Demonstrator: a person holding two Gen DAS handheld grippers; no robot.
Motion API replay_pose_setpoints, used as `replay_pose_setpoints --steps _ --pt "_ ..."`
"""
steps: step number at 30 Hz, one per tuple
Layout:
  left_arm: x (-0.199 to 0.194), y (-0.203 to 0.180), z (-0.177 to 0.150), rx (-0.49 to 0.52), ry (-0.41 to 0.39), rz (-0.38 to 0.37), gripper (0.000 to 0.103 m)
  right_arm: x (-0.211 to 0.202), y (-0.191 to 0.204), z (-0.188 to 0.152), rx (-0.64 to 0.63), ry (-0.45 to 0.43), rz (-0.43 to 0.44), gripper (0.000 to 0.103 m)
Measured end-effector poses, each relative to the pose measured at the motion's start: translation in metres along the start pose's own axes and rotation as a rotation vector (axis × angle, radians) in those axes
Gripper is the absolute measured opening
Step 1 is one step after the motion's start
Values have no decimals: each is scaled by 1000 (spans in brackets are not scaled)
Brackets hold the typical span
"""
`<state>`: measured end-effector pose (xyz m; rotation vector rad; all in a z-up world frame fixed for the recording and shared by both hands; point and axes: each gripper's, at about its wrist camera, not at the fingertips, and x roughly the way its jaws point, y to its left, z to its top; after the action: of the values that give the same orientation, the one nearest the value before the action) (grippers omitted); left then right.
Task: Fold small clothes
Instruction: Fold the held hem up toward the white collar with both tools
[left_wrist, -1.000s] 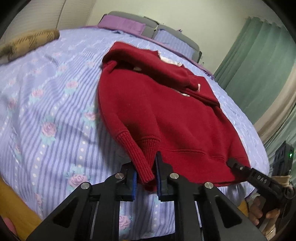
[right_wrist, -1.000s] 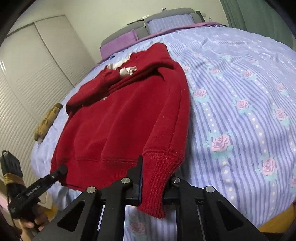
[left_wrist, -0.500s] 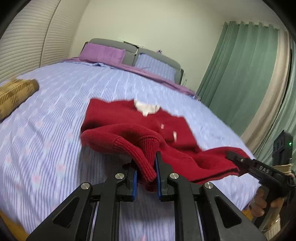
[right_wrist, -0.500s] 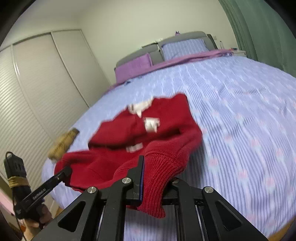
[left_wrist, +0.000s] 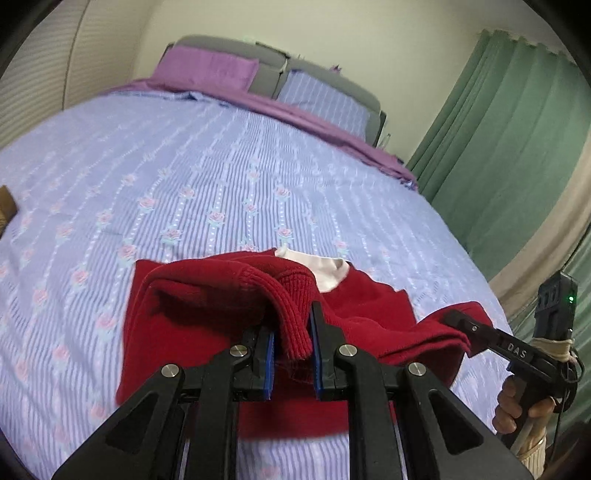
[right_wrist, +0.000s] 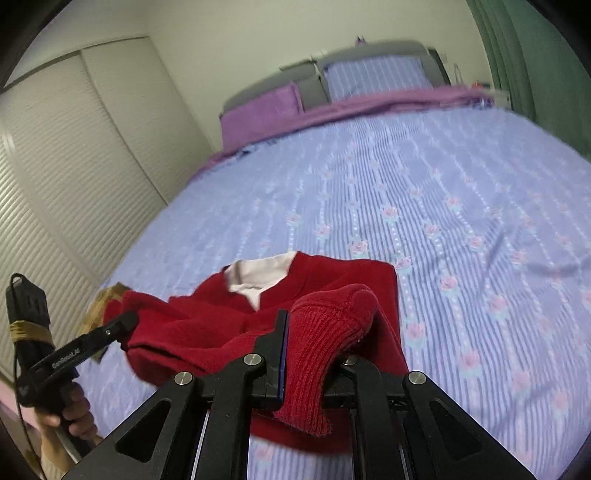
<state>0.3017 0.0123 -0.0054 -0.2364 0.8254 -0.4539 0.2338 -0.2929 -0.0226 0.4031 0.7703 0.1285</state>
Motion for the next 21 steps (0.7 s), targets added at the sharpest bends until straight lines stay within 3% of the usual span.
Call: replay_pose_setpoints --steps 6,11,16,18,21 --pt "30 6 16 35 37 40 18 48 -10 26 -9 62 -21 12" --pt "50 22 14 -66 139 38 22 79 -16 34 27 201 -63 13" --pt "53 37 19 -178 208 2 26 94 -23 37 76 277 -57 15" --pt "49 39 24 -192 209 -9 29 95 -24 41 75 301 -55 15" --pt "33 32 38 -138 136 42 44 90 -17 50 30 303 -59 18"
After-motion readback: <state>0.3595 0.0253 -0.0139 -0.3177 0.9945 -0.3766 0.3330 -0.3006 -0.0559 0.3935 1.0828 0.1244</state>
